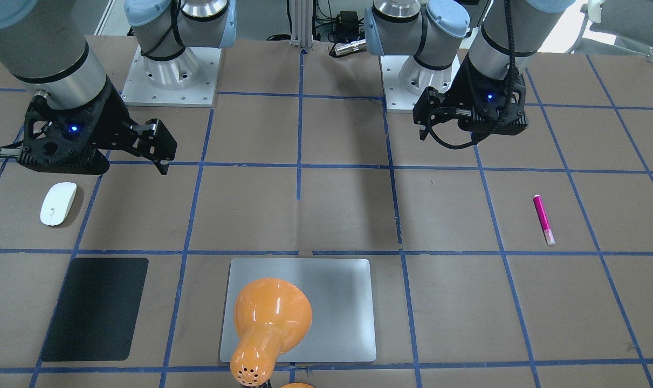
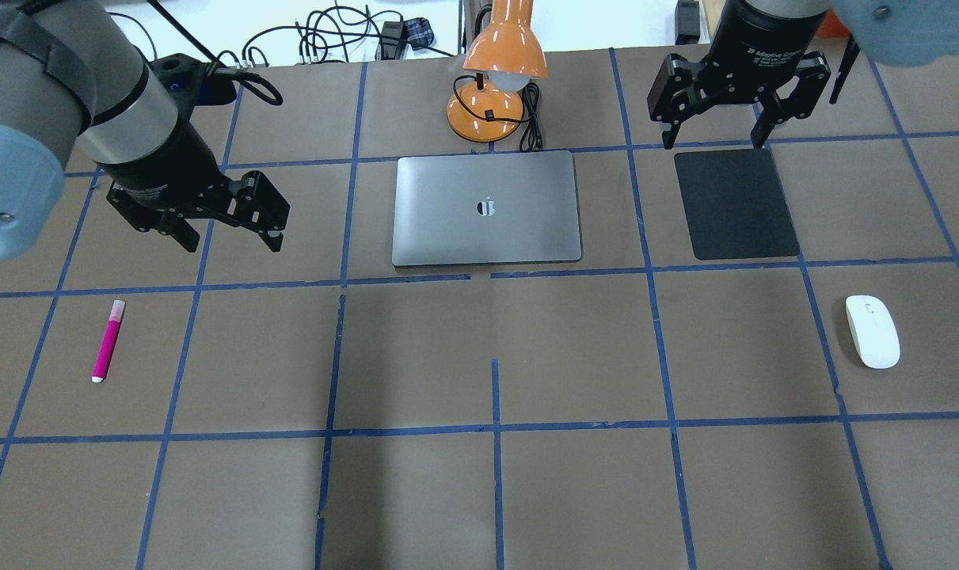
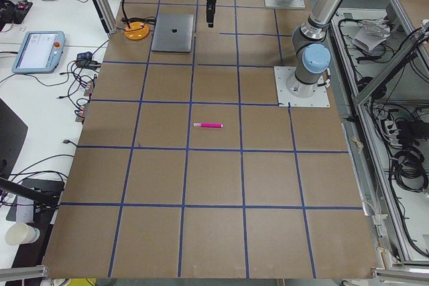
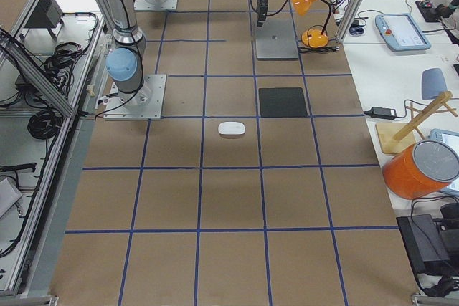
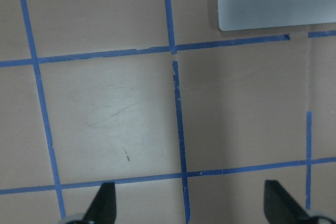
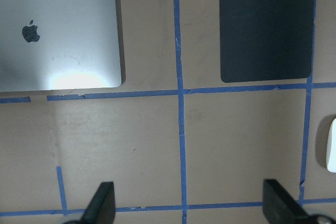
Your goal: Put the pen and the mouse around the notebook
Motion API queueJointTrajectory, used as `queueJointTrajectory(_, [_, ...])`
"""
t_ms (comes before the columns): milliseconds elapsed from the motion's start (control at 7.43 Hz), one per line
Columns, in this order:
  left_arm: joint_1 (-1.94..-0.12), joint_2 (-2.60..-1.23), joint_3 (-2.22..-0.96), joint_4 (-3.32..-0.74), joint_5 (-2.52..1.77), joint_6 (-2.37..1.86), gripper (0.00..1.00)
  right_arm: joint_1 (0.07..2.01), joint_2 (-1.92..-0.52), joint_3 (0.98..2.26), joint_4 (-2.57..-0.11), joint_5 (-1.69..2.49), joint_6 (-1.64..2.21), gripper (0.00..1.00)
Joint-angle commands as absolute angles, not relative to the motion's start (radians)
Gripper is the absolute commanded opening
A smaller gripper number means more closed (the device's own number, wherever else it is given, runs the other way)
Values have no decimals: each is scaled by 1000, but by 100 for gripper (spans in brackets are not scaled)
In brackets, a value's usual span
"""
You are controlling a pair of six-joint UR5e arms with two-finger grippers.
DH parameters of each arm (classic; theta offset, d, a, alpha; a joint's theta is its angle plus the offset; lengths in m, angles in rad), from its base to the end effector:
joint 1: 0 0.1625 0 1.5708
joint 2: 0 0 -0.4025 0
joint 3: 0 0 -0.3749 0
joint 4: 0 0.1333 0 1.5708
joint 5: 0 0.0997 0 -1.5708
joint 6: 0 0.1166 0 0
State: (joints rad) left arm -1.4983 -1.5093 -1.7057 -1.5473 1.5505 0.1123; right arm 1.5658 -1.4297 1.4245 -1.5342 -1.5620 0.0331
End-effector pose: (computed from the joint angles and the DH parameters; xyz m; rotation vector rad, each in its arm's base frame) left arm -0.1032 -0.4516 0.4153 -0.0612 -3.1153 -0.0745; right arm 0.1317 -0.5282 0.4433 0.0599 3.1323 0.0494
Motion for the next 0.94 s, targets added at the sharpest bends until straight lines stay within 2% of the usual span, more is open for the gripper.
queueJointTrajectory(0, [-1366, -1519, -1707, -1551, 1554, 141, 100, 1562, -1430, 1425, -1528, -1562, 31, 100])
queueJointTrajectory(404, [-1093, -1548, -1794, -1528, 1546, 424, 100, 1522, -1424, 1437, -1519, -1597, -65, 100])
queueJointTrajectory(538, [-1021, -1552, -1825, -1453, 1548, 473, 100, 1425, -1431, 1480, -1470, -1597, -90, 100])
queueJointTrajectory(808, [-944, -1592, -1841, -1361, 1546, 613, 100, 1286, -1427, 1578, -1533, -1612, -240, 100])
